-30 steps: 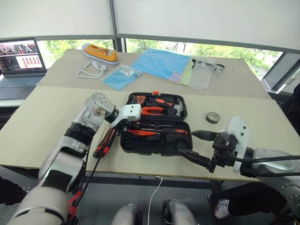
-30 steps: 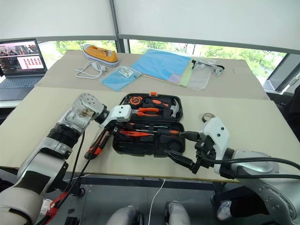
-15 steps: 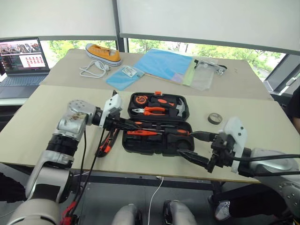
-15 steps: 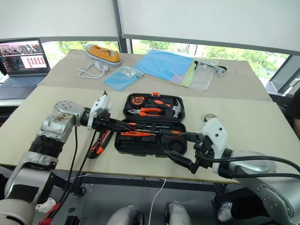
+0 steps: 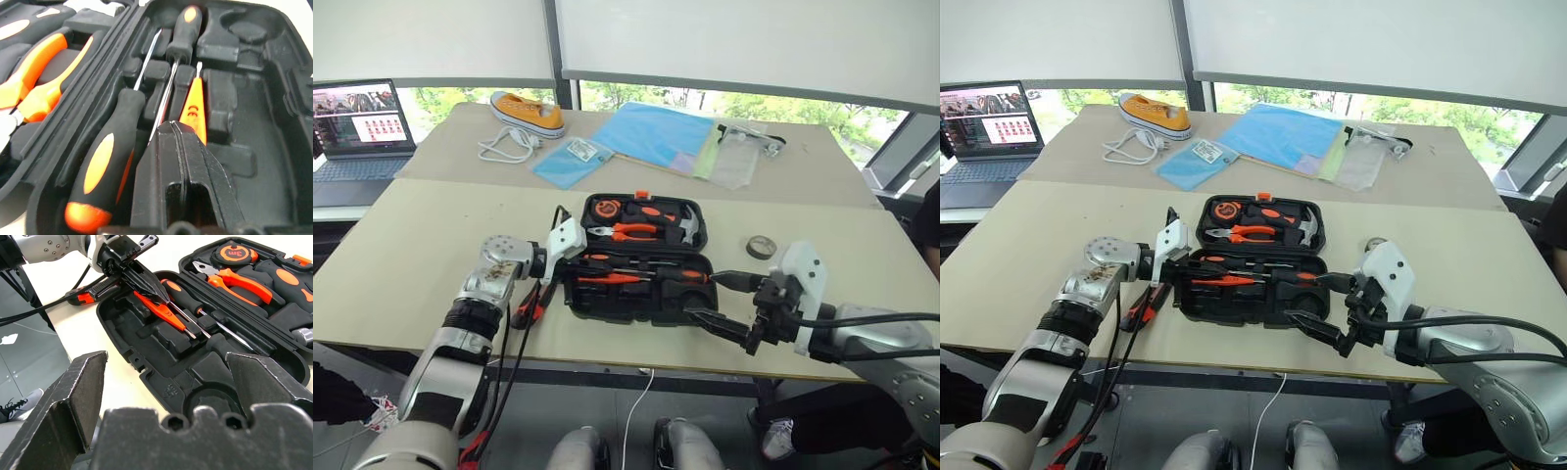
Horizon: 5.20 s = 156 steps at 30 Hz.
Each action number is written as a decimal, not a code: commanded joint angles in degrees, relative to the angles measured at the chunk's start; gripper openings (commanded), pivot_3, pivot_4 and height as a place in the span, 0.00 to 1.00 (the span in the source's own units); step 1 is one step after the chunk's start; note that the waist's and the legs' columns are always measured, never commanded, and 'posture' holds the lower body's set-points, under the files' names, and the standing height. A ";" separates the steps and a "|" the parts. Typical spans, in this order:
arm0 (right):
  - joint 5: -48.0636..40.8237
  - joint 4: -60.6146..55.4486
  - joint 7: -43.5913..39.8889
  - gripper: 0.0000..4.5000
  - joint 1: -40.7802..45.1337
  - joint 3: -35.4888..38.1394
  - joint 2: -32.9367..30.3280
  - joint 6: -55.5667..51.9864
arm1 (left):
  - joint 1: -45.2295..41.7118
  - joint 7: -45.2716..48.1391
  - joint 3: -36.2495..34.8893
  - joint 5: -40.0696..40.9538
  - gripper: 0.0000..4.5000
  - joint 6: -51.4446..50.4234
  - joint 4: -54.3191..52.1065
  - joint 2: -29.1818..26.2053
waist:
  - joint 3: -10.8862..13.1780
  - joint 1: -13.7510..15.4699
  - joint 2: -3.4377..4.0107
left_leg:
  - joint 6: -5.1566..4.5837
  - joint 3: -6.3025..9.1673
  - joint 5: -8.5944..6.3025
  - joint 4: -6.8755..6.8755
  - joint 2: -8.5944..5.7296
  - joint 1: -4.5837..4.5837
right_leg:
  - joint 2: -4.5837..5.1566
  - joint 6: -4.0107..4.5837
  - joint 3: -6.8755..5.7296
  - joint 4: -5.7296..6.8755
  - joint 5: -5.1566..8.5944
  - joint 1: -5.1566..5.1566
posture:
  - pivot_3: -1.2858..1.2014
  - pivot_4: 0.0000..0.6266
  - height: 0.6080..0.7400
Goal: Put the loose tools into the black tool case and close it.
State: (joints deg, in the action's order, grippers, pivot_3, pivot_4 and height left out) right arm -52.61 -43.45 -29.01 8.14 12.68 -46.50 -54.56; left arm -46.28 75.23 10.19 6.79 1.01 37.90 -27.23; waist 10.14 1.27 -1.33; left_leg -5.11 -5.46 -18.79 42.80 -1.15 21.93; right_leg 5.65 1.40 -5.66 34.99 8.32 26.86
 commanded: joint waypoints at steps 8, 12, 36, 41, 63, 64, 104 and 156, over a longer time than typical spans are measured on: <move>-0.29 -1.13 1.76 1.00 0.40 0.31 0.41 1.14 | 0.77 0.74 2.83 -3.77 0.00 5.13 2.56 0.83 | -0.01 0.32 0.01 | -0.01 0.05 -0.02 -0.04 -0.02 -0.29 | 0.23 -0.02 -0.07 -0.05 0.01 -0.30 | 0.52 0.24 0.84; -0.18 -0.72 2.05 1.00 0.34 0.12 0.67 1.25 | 0.71 0.30 2.82 -4.48 0.00 6.92 3.92 1.01 | -0.01 0.32 0.01 | -0.06 0.07 -0.05 -0.07 -0.02 -0.51 | 0.33 -0.10 -0.14 -0.08 0.06 -0.51 | 0.52 0.24 0.84; 3.09 1.88 -1.05 1.00 3.33 -3.31 0.88 2.60 | 1.01 -1.60 1.14 -4.76 0.09 5.42 4.51 -2.17 | -0.85 0.51 0.08 | -0.25 0.05 -0.20 -0.15 -0.03 -0.73 | 0.54 -0.45 -0.19 -0.10 0.27 -0.65 | 0.52 0.24 0.84; 3.09 4.56 -4.47 1.00 8.65 -5.45 1.17 3.37 | 7.10 -3.08 -12.46 10.53 0.47 -21.52 -19.39 -12.01 | -0.75 -1.54 -0.01 | -0.20 0.02 -0.17 -0.28 0.06 -0.57 | 0.35 -0.47 -0.11 -0.09 0.31 -0.39 | 0.52 0.24 0.84; 13.22 14.10 -20.75 1.00 16.71 -17.02 2.55 11.37 | 48.25 -29.43 -34.95 23.78 0.99 -59.48 -69.46 -20.73 | -0.61 0.73 0.23 | 1.02 0.28 -0.29 -1.08 -0.24 -0.85 | 0.65 -0.57 -0.46 -0.31 0.68 -0.66 | 0.52 0.24 0.84; 13.28 13.57 -20.60 1.00 16.20 -16.79 2.47 11.27 | 46.32 -30.59 -33.15 24.37 0.99 -61.74 -69.44 -20.91 | -0.61 0.69 0.23 | 1.02 0.28 -0.28 -1.07 -0.25 -0.86 | 0.64 -0.56 -0.43 -0.23 0.69 -0.64 | 0.52 0.24 0.84; 9.93 0.88 -12.28 1.00 2.90 -7.59 -1.08 7.47 | 0.29 13.44 10.41 6.76 0.39 -18.99 -30.15 -18.51 | -0.42 0.82 0.04 | 0.80 0.35 0.24 -1.07 -0.06 -0.62 | 0.52 -0.01 -1.25 -0.11 1.03 -0.53 | 0.52 0.24 0.84; 12.16 -3.04 -5.56 1.00 -7.09 -4.51 0.04 8.83 | -4.76 15.43 20.33 -8.76 0.01 -0.53 -13.71 -5.32 | -0.41 0.89 0.01 | 0.20 0.54 -0.02 -0.84 -0.05 -0.62 | 0.57 -0.03 -1.19 -0.06 1.05 -0.69 | 0.52 0.24 0.84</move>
State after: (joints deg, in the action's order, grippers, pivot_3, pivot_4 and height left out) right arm -40.62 -45.18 -35.02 1.13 7.06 -46.60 -46.17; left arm -51.74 91.46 28.70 1.45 -1.43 23.26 -32.81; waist 9.73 2.16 -1.32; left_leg -4.91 -4.92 -18.81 41.97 -1.18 21.30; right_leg 6.22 1.37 -6.84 34.94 9.38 26.16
